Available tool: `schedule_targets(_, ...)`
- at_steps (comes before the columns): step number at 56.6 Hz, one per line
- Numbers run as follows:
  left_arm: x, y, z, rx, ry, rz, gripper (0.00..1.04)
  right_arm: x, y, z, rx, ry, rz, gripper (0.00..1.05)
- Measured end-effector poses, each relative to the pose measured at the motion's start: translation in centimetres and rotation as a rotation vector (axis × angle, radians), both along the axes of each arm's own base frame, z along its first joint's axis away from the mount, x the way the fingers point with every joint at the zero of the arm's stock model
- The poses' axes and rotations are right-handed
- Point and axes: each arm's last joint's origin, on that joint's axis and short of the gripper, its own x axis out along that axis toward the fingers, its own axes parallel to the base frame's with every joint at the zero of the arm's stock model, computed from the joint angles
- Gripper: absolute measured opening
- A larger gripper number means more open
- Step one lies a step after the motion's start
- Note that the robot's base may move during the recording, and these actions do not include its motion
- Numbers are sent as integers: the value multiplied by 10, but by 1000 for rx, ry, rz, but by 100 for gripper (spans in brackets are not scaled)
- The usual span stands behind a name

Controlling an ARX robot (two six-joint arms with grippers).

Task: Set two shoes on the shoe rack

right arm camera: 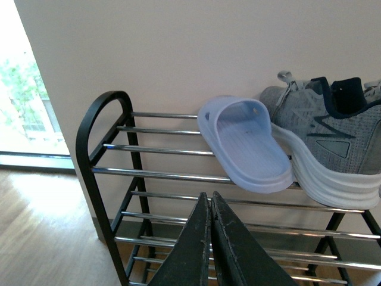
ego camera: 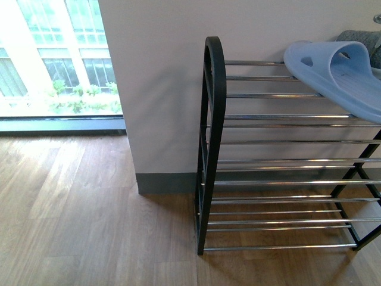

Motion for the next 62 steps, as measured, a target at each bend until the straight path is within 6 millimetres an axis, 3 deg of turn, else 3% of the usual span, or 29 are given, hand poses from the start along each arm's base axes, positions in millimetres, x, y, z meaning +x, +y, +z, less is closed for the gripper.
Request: schedule_targets(62, 0, 0, 0, 1, 0, -1, 2, -29, 0, -2, 0, 1, 1, 1)
